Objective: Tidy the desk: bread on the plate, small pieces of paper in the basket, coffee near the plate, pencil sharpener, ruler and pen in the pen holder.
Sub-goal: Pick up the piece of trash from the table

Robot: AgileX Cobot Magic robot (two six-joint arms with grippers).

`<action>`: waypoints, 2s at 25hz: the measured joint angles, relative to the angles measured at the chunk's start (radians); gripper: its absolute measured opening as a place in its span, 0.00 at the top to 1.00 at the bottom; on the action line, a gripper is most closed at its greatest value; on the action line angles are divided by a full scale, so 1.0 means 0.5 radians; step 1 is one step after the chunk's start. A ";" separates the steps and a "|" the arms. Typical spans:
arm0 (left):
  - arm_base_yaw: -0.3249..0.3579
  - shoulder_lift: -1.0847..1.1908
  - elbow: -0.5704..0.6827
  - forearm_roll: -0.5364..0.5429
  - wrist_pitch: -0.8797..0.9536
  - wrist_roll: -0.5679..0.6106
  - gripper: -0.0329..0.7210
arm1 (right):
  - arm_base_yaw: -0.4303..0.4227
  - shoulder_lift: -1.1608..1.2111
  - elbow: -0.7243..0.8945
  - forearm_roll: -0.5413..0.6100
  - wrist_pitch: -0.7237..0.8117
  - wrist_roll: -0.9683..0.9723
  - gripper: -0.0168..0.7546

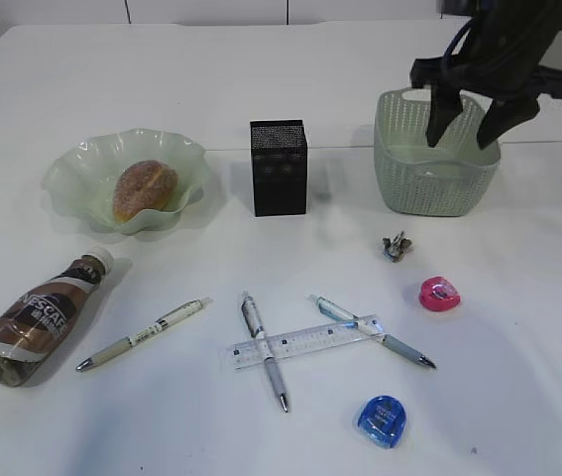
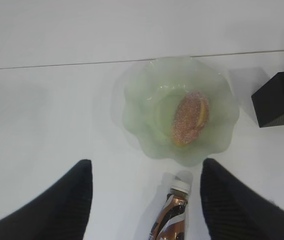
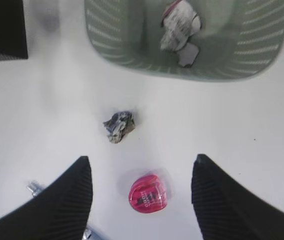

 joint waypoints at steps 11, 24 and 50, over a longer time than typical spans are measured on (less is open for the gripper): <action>0.000 0.000 0.000 -0.006 0.000 0.000 0.33 | 0.252 0.043 0.094 -0.144 0.000 -0.013 0.34; 0.000 -0.003 0.000 -0.006 0.000 0.000 0.33 | 0.302 0.322 0.098 -0.400 -0.017 -0.054 0.34; 0.000 -0.003 0.000 -0.006 0.000 0.000 0.34 | 0.302 0.457 0.091 -0.398 -0.276 -0.062 0.34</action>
